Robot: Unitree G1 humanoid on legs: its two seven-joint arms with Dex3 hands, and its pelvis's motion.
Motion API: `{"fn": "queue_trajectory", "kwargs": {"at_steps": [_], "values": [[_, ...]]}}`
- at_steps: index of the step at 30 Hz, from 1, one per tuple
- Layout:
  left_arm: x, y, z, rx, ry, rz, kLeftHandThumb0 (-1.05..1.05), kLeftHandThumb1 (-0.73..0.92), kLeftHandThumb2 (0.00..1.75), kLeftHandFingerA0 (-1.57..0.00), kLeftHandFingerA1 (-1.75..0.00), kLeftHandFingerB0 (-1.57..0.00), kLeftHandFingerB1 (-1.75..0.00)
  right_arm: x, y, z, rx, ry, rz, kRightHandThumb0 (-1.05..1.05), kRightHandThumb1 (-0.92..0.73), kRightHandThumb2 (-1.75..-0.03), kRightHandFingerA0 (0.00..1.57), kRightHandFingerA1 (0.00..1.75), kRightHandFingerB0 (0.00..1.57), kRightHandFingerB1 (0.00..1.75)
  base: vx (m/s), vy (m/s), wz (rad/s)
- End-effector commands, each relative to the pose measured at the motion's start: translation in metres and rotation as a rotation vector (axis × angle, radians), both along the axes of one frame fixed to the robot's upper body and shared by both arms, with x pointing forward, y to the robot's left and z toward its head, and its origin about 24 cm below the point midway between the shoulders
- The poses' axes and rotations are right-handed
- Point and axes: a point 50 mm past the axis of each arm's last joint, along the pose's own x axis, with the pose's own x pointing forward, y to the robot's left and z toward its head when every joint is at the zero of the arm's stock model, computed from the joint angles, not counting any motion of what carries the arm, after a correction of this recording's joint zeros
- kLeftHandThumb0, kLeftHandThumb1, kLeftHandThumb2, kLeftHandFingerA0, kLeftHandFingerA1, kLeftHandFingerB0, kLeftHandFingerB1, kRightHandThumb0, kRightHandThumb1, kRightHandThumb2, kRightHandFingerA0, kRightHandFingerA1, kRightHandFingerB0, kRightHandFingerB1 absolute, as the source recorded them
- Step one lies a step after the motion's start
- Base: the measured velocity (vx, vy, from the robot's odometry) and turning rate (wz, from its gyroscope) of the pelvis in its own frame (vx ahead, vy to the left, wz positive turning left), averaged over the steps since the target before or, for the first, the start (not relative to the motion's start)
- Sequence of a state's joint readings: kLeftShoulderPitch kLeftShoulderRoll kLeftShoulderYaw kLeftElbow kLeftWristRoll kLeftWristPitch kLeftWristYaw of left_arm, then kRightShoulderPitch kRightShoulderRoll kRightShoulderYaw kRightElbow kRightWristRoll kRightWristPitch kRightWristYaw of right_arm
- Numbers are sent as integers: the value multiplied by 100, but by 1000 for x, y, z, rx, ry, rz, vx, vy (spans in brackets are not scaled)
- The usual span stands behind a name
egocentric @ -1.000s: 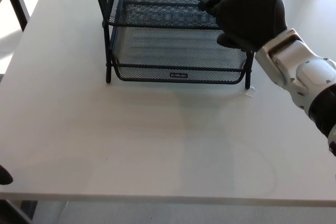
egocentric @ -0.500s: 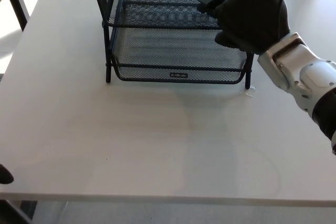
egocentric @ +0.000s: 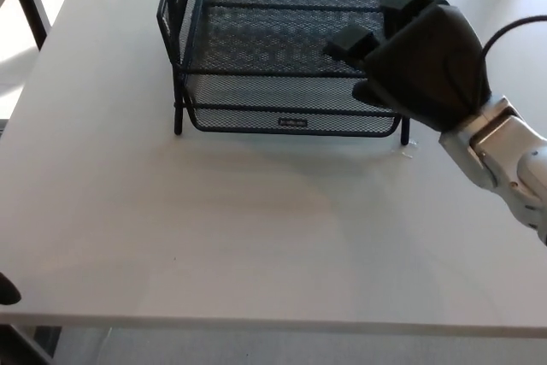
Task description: The robot uses its right hand to grab the drawer kept on the middle of the desk and pull it out towards the robot
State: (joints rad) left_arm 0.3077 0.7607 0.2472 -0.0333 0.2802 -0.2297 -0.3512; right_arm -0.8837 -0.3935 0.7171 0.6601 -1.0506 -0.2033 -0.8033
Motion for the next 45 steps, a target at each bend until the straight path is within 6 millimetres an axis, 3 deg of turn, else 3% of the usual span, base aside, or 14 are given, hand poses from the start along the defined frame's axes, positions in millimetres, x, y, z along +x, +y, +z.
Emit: {"fn": "queue_trajectory", "kwargs": {"at_steps": [1, 6, 12, 22, 26, 27, 28, 29, 30, 31, 32, 43, 44, 45], "values": [[-2, 2, 0, 3, 3, -1, -28, 58, 58, -80, -89, -77, -59, -18, -14, -5, -15, 12, 21, -55, -50, -56, 101, 100, 98, 58, 0, 0, 0], [-3, 2, -1, 13, 15, -2, -29, 59, 57, -77, -85, -75, -56, -31, -22, -5, -3, -1, 33, -51, -50, -56, 103, 90, 98, 54, 0, 0, 0], [-4, 3, -2, 8, 21, 3, -31, 60, 57, -78, -87, -76, -58, -45, -28, -8, 33, -17, 32, -53, -50, -57, 105, 91, 98, 54, 0, 0, 0], [-7, 3, -3, 6, 14, -9, -30, 59, 58, -79, -88, -76, -58, -49, -24, -15, 69, 24, 44, -51, -48, -56, 103, 86, 97, 55, 0, 0, 0], [-6, 2, -3, 6, 20, 2, -30, 60, 57, -79, -87, -76, -57, -48, -21, -14, 52, 12, 16, -47, -49, -57, 101, 91, 84, 49, 0, 0, 0], [-6, 2, -3, 11, 19, -5, -30, 59, 58, -78, -88, -76, -58, -48, -21, -14, 51, 28, 8, -50, -51, -56, 95, 82, 75, 46, 0, 0, 0], [-6, 2, -3, 4, 17, -5, -29, 59, 58, -79, -88, -76, -58, -48, -19, -15, -23, 81, -79, -68, -63, -59, 53, 58, 24, 37, 0, 0, 0], [-6, 2, -3, 0, 24, 3, -29, 60, 57, -78, -85, -76, -57, -49, -18, -14, -66, 95, -116, -82, -56, -92, 21, 55, 2, 25, 0, 0, 0], [-6, 2, -3, 0, 26, 4, -28, 60, 58, -78, -85, -76, -57, -50, -18, -13, -79, 108, -133, -87, -56, -93, 12, 44, 0, 18, 0, 0, 0], [-7, 1, -3, 0, 26, 0, -29, 59, 58, -78, -85, -77, -57, -52, -16, -12, -77, 127, -147, -94, -58, -95, 11, 19, 0, 15, 0, 0, 0], [-7, 1, -3, 3, 23, -4, -29, 59, 58, -78, -85, -77, -57, -53, -15, -12, -81, 138, -166, -102, -61, -97, 0, 1, 0, 11, 0, 0, 0], [-9, 2, -4, -8, 22, -5, -30, 59, 58, -78, -86, -78, -57, -62, -19, -3, -82, 108, -179, -105, -59, -101, 0, 4, 0, 10, 0, 0, 0], [-9, 2, -4, -9, 25, -1, -29, 59, 58, -77, -85, -77, -57, -65, -21, -2, -90, 123, -194, -100, -67, -61, 0, 0, 0, 0, 0, 0, 0], [-9, 2, -4, -8, 27, 0, -28, 60, 58, -78, -84, -77, -56, -67, -23, 0, -105, 134, -214, -104, -57, -96, 0, 0, 0, 7, 0, 0, 0]]}}
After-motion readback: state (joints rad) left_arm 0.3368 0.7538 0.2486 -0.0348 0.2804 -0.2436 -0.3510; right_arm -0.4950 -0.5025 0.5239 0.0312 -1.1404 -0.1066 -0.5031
